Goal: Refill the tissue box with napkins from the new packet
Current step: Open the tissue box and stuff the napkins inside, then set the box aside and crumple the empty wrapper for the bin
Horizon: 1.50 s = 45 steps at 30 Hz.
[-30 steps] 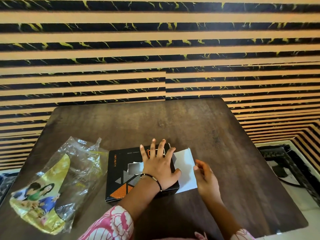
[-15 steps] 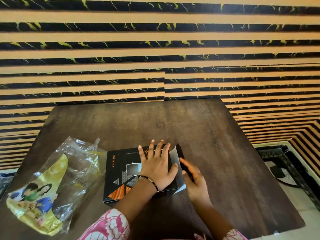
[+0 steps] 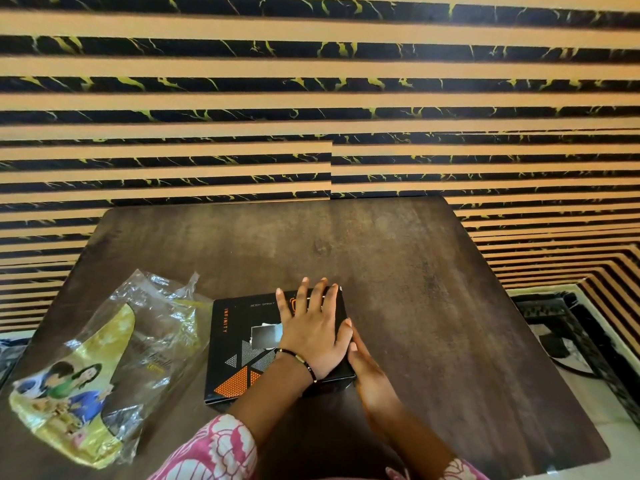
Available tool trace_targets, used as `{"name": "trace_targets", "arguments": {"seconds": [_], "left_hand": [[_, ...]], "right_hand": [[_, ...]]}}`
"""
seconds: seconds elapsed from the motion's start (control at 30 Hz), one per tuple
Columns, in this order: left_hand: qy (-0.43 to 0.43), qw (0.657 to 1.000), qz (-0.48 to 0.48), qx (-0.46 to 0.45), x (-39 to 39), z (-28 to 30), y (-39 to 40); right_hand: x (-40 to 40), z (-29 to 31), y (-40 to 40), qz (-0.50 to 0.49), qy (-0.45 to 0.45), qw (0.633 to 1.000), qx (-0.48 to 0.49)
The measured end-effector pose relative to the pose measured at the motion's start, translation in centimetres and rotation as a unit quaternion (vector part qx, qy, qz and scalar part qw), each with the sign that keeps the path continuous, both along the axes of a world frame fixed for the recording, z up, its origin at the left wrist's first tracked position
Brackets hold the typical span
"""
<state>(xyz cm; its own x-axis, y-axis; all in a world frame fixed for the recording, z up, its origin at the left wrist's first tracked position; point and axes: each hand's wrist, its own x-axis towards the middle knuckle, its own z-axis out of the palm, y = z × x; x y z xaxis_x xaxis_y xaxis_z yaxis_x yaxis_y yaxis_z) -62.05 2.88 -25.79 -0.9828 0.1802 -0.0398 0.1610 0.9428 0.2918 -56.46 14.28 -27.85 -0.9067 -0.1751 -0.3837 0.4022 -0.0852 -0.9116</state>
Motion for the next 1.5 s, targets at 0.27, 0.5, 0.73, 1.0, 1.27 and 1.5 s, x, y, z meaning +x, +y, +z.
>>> {"name": "trace_targets", "arguments": {"seconds": [0.27, 0.5, 0.73, 1.0, 1.27, 1.5], "left_hand": [[0.009, 1.000, 0.000, 0.013, -0.2, -0.1, 0.1], [0.053, 0.989, 0.011, 0.136, 0.8, 0.9, -2.6], [0.118, 0.944, 0.217, 0.219, 6.5, -0.7, -10.7], [0.050, 0.759, 0.317, 0.567, 7.9, -1.6, -8.5], [0.041, 0.772, 0.292, 0.563, 2.1, -3.3, -8.3], [0.046, 0.822, 0.268, 0.500, -6.2, -3.9, -9.4]], "right_hand": [[-0.1, -0.5, 0.3, 0.033, 0.025, 0.996, 0.075], [0.3, -0.5, -0.1, 0.012, 0.075, 0.990, 0.122], [0.5, -1.2, 0.2, -0.002, 0.104, 0.984, 0.146], [-0.3, -1.3, 0.6, -0.052, 0.110, 0.988, 0.094], [-4.8, -1.0, 0.9, -0.087, 0.111, 0.988, 0.068], [-12.2, -1.2, -0.1, -0.115, 0.099, 0.986, 0.067]]}}
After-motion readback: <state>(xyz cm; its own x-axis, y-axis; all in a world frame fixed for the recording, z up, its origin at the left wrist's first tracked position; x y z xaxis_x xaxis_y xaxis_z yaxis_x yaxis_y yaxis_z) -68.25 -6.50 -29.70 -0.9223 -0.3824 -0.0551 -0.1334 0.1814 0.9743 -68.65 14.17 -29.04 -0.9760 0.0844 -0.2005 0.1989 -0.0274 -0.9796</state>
